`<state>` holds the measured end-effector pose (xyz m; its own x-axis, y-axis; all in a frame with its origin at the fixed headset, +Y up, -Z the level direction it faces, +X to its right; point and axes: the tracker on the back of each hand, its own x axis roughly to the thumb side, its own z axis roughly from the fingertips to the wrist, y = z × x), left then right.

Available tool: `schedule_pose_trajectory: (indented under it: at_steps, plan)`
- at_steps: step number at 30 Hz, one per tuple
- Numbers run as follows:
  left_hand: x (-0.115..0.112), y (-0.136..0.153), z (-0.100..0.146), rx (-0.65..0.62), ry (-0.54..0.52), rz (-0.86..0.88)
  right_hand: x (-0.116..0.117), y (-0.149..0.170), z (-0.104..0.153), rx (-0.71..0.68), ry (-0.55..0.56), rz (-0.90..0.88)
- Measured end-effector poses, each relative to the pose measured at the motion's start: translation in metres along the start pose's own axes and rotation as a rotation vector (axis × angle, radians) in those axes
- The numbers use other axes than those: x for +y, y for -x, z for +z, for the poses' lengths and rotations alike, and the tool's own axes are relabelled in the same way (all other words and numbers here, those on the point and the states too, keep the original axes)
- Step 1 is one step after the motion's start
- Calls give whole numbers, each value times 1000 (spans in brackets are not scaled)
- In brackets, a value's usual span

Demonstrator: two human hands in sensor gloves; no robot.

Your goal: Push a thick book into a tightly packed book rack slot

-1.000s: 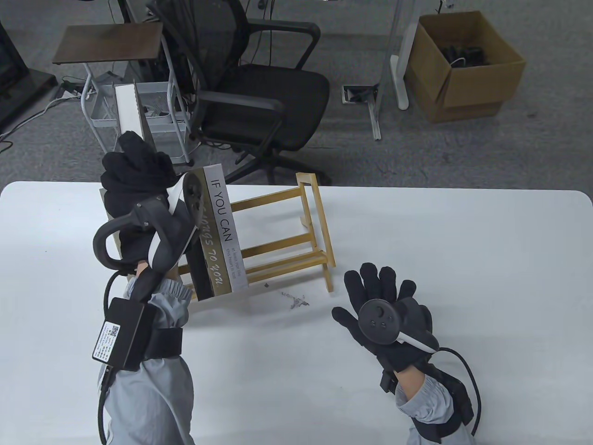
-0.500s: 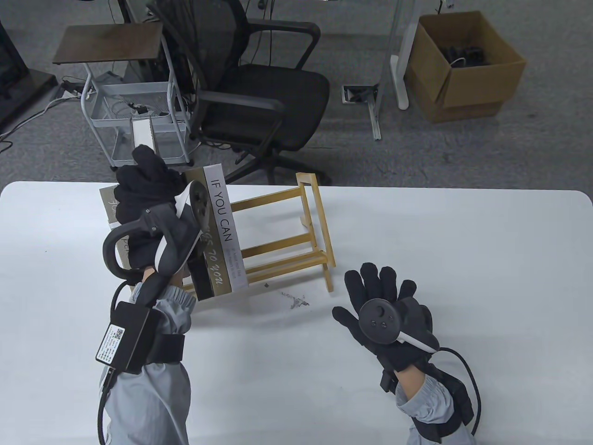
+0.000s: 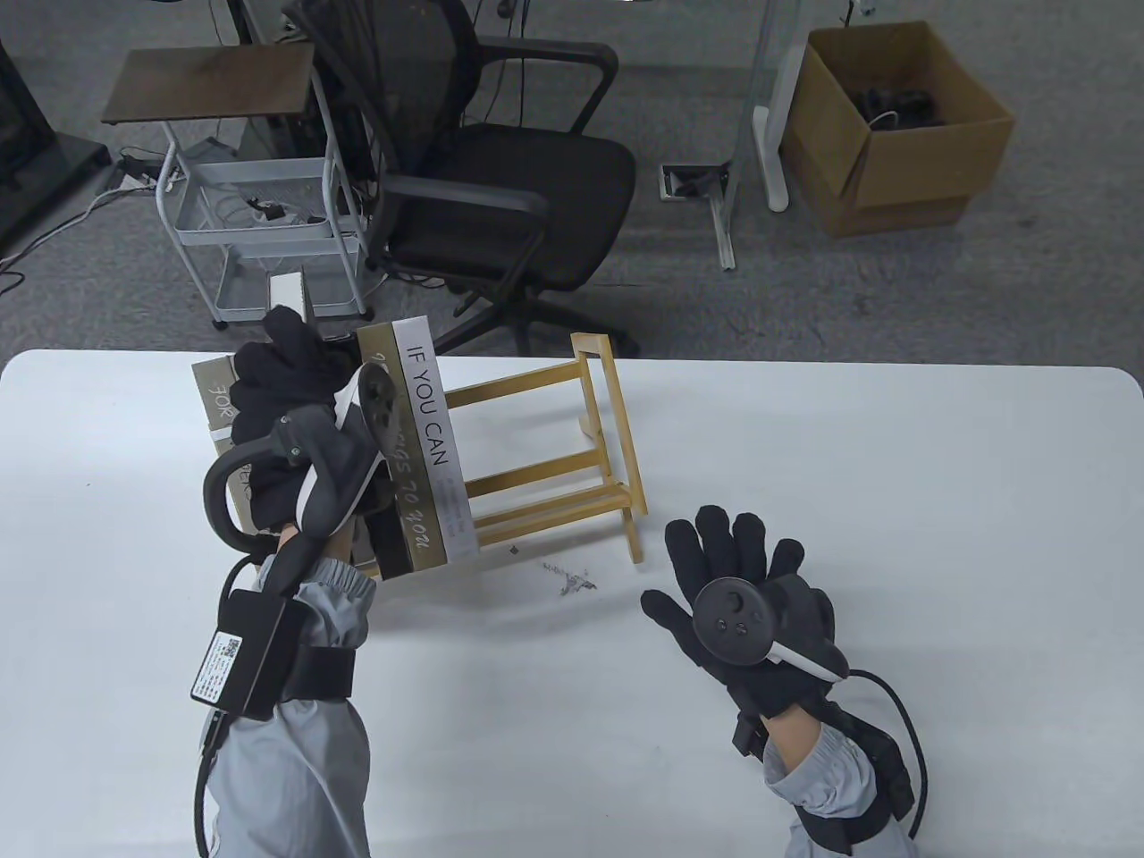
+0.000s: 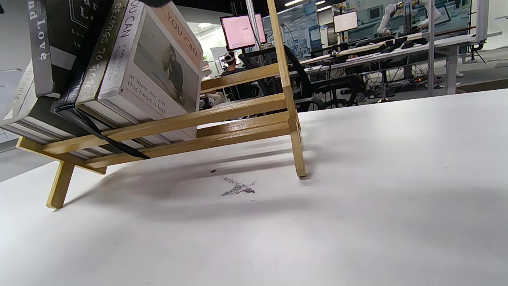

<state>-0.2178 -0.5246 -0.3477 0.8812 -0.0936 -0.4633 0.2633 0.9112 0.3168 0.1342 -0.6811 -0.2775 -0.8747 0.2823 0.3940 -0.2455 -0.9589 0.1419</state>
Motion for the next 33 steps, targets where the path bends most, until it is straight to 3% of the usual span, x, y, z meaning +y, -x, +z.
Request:
schedule_pose_trajectory:
  at_steps: [19, 33]
  plan:
    - [-37, -1, -4, -12, 89, 12, 1, -2, 0, 0, -1, 3]
    - [-39, 5, -10, -21, 104, 80, 1, -1, 0, 2, -2, 1]
